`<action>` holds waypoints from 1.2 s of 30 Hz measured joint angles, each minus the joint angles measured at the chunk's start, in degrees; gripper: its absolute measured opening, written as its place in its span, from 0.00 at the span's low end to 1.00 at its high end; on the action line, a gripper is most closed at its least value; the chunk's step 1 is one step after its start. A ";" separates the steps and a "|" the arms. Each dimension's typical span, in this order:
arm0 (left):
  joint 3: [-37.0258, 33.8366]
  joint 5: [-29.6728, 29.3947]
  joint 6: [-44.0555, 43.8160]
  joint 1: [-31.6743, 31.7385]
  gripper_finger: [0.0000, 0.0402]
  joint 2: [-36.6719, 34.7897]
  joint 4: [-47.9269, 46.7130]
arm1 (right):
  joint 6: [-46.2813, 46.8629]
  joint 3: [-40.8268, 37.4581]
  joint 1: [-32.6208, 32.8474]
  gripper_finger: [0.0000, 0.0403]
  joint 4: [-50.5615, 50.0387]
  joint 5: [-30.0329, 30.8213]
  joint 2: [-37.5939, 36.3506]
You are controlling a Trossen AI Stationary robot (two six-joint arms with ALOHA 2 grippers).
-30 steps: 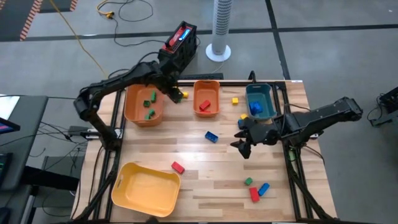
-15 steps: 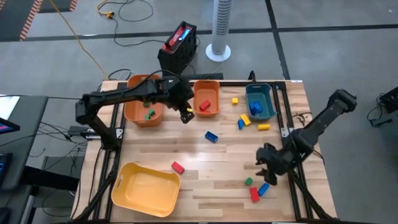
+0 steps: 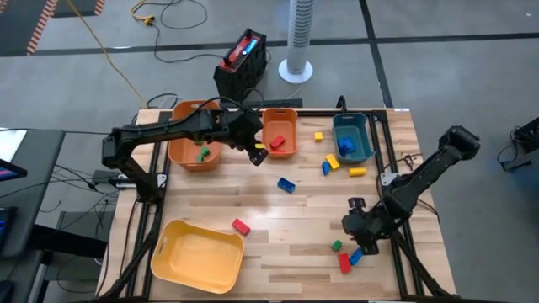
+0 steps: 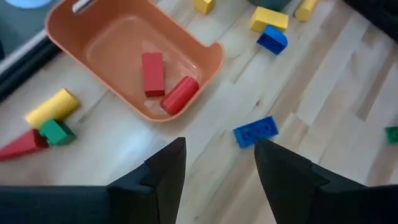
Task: Sort blocks
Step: Put the blue game piece into the green bin
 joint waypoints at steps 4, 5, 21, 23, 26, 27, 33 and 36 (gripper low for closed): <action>0.00 -1.38 -9.00 -3.98 0.46 -0.30 -0.04 | -5.03 0.00 5.76 0.59 -0.03 -0.44 0.01; 0.00 -2.72 -10.72 -5.54 0.46 -0.38 -0.04 | -5.84 0.02 7.27 0.58 0.09 -0.69 0.01; 0.00 -11.79 -21.73 -15.70 0.46 -0.35 -0.13 | -0.64 -2.81 15.86 0.58 2.49 -1.71 -0.77; 0.00 -11.60 -20.63 -16.26 0.46 -0.35 -0.15 | -1.78 -2.75 16.04 0.58 4.13 -1.62 -0.18; 0.00 -11.48 -15.99 -16.84 0.46 -0.35 -0.78 | -1.54 -2.78 16.12 0.58 5.80 -1.60 0.20; 0.00 -11.45 -14.06 -16.82 0.46 -0.35 -1.16 | -1.16 -2.78 16.12 0.58 6.22 -1.60 0.42; -0.02 -8.08 -10.72 -15.65 0.46 -0.35 -3.84 | -1.71 -2.75 15.60 0.58 8.42 1.45 1.53; -0.02 -7.12 -9.78 -15.63 0.46 -0.35 -4.11 | -4.37 -2.75 15.28 0.58 8.57 1.86 2.46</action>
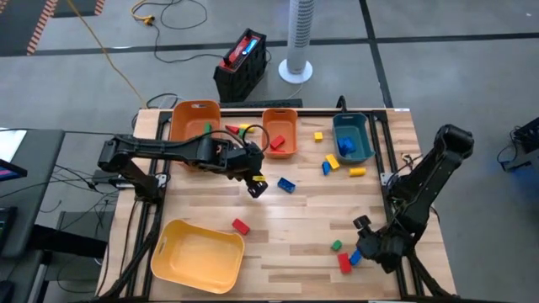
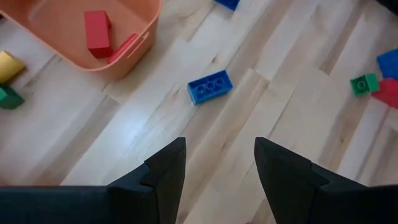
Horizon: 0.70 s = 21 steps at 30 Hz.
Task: Sort blocks
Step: Put the blue game piece into the green bin
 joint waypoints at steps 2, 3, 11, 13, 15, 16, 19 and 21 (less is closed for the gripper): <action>0.00 0.06 0.95 -0.09 0.46 0.00 -0.06 | -0.43 0.00 0.03 0.58 0.23 0.03 1.16; 0.00 0.06 1.06 -0.09 0.46 0.00 -0.27 | -0.44 0.00 0.05 0.58 0.65 0.04 1.87; 0.00 0.04 1.15 -0.07 0.46 0.00 -1.09 | -0.62 0.02 0.95 0.58 2.76 0.51 9.42; 0.00 0.03 1.15 -0.09 0.46 0.00 -1.09 | -0.60 0.02 0.95 0.57 3.59 0.76 11.00; 0.00 0.02 1.15 -0.09 0.46 0.00 -1.09 | -0.60 0.00 0.90 0.54 4.93 0.76 12.05; 0.00 0.02 1.15 -0.09 0.46 0.00 -1.11 | -0.59 0.00 0.90 0.52 5.60 0.76 12.29; 0.00 0.00 1.17 -0.07 0.46 -0.26 -1.86 | -0.28 0.00 0.92 0.44 6.55 0.71 12.54; 0.00 0.00 1.19 -0.08 0.46 -0.44 -2.58 | 0.87 0.01 0.88 0.36 6.31 0.59 12.63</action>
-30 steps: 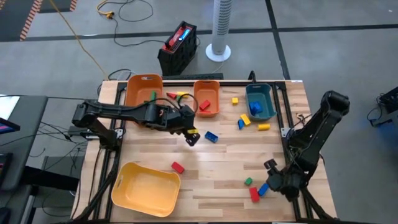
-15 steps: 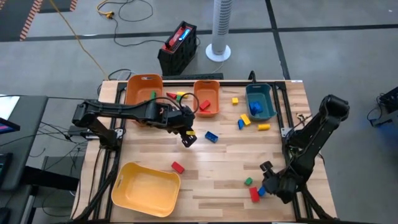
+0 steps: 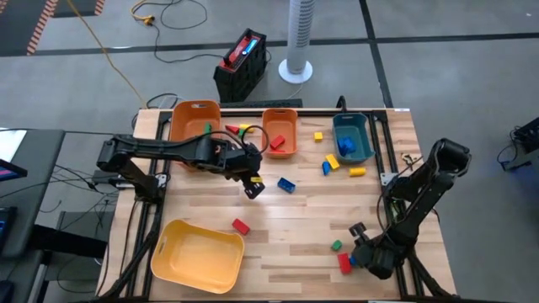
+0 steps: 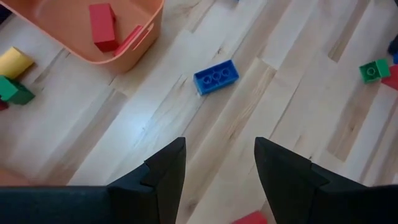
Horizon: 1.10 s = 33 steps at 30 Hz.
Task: Sort blocks
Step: Put the blue game piece into the green bin
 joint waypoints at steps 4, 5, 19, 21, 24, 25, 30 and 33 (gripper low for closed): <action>-0.02 0.00 0.78 0.03 0.46 -0.43 -1.30 | 4.74 -0.01 -0.54 0.22 -1.84 -1.15 -1.48; -0.02 -0.01 0.76 0.03 0.46 -0.50 -1.01 | 6.18 -0.01 -0.81 0.19 -2.88 -1.15 -2.51; 0.00 -3.24 3.62 0.84 0.46 -3.20 6.87 | 25.73 0.03 -23.74 0.25 -43.38 1.75 -28.32; 0.00 -4.11 3.35 0.84 0.46 -2.83 7.54 | 26.87 0.17 -30.73 0.24 -45.59 3.49 -31.41; -0.01 -4.59 2.75 0.66 0.46 -2.62 7.94 | 24.47 1.91 -41.85 0.24 -45.48 5.58 -35.11; -0.02 -4.72 2.73 0.49 0.46 -2.64 8.40 | 22.66 2.63 -45.75 0.24 -45.66 6.05 -35.58; -0.02 -7.65 4.09 -0.36 0.46 -2.69 8.68 | 13.26 7.68 -63.92 0.24 -41.09 7.30 -35.40; -0.02 -12.50 7.66 -2.07 0.46 -2.69 9.03 | 7.98 10.26 -74.33 0.24 -37.51 7.30 -33.74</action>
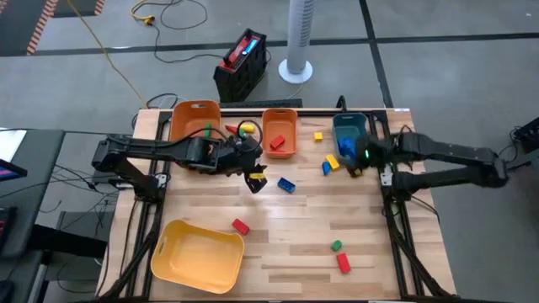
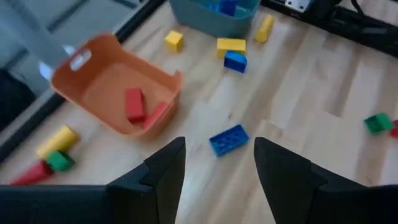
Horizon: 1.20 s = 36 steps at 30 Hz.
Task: Sort blocks
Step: Put the blue game piece into the green bin, then put the yellow block into the yellow bin
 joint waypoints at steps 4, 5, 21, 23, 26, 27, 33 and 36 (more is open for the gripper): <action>0.00 -0.97 2.98 -1.54 0.46 0.00 1.49 | -5.44 2.45 -14.22 0.24 1.17 -0.04 3.67; 0.00 -0.90 3.18 -1.78 0.46 0.00 1.91 | -6.82 2.84 -17.47 0.24 0.99 -0.42 4.78; 0.00 -0.73 3.97 -4.75 0.46 0.00 1.79 | -24.93 9.12 -37.93 0.31 5.29 -11.62 27.64; 0.00 -0.73 3.80 -4.72 0.46 0.00 2.00 | -26.23 9.94 -37.93 0.36 5.22 -13.32 29.32; 0.00 -0.73 3.37 -4.70 0.46 0.00 2.01 | -27.26 11.30 -38.26 0.44 5.23 -15.16 30.81; 0.00 -0.71 3.35 -4.70 0.46 0.00 2.01 | -27.72 11.92 -38.47 0.47 5.01 -15.66 30.98; 0.00 -0.67 3.28 -4.71 0.46 0.00 1.04 | -33.19 18.58 -35.90 0.59 1.38 -17.55 27.97; 0.00 -0.67 3.27 -4.70 0.46 0.00 0.59 | -36.86 21.33 -29.76 0.60 -0.68 -17.66 25.64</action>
